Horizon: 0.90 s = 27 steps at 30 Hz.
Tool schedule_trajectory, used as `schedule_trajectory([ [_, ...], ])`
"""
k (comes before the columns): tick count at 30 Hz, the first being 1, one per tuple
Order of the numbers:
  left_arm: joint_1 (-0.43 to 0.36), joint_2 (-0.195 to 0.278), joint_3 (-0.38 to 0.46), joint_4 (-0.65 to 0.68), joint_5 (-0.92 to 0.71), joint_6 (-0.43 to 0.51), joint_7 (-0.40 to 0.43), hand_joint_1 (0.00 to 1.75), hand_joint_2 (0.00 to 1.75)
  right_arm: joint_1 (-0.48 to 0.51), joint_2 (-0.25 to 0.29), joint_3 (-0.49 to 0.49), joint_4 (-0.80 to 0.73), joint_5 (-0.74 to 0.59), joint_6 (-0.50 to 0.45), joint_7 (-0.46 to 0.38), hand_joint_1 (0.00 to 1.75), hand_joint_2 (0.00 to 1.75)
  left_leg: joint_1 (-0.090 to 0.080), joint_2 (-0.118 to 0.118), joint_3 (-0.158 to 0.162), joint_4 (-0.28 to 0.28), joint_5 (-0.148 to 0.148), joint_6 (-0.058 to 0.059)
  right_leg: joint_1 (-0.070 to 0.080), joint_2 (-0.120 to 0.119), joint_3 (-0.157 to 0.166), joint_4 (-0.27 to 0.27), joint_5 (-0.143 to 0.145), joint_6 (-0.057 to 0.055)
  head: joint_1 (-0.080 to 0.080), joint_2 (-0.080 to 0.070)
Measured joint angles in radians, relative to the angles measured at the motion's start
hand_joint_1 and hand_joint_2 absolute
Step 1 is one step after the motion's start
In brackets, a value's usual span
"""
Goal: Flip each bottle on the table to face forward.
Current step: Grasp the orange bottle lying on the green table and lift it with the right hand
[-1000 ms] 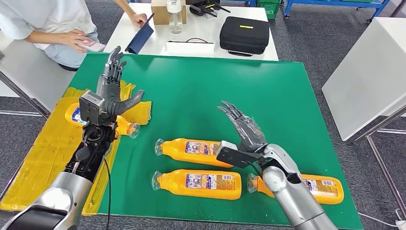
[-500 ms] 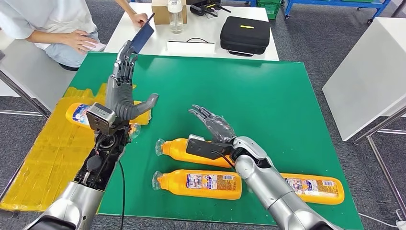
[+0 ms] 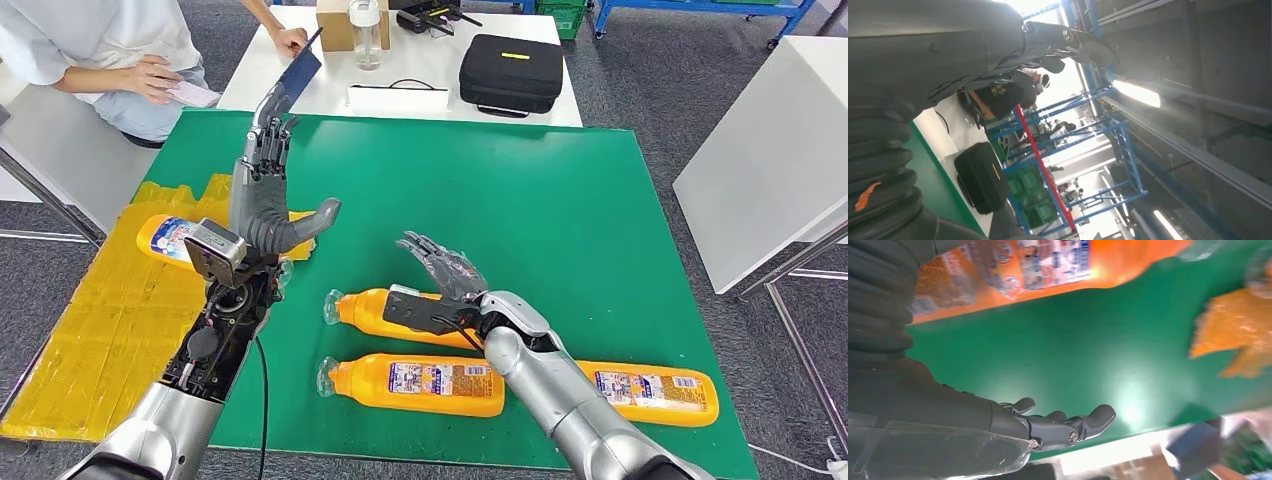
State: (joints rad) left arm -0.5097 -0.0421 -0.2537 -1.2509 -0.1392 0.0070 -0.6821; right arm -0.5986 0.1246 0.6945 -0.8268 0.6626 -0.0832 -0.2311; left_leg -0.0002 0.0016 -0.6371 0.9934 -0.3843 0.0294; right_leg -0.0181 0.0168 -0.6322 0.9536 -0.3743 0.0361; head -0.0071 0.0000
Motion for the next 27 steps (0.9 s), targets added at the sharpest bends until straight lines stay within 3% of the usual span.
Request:
schedule_trajectory([
  [27, 0.003, -0.009, 0.064, 0.052, 0.015, -0.023, 0.000, 0.00, 1.75, -0.023, -0.039, 0.045, 0.095, 0.109, 0.056, 0.044, 0.00, 1.75, 0.000, 0.000, 0.000, 0.000, 0.000, 0.000, 0.000, 0.000, 0.000, 0.000, 0.000, 0.000, 0.000, 0.000],
])
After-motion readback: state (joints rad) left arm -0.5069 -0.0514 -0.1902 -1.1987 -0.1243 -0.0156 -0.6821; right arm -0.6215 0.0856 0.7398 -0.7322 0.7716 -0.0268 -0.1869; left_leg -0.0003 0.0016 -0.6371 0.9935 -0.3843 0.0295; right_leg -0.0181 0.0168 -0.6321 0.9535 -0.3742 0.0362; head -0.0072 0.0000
